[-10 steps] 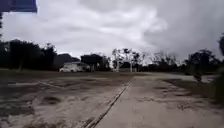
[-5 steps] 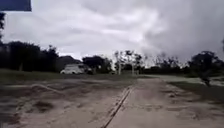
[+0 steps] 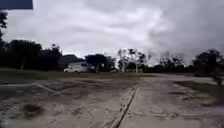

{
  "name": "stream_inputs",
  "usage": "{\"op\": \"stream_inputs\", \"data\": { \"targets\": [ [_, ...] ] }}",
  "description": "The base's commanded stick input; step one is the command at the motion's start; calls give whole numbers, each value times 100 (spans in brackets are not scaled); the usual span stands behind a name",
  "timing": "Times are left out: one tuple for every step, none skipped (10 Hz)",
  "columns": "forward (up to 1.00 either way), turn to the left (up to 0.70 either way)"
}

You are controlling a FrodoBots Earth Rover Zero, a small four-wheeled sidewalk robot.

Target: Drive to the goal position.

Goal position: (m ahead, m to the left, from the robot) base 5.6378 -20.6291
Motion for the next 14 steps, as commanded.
{"op": "stream_inputs", "data": {
  "targets": [
    [70, 0],
    [70, 0],
    [70, 0],
    [70, 0],
    [70, 0],
    [70, 0],
    [70, 0],
    [70, 0],
    [70, 0],
    [70, 0],
    [70, 0],
    [70, 0],
    [70, 0],
    [70, 0]
  ]
}}
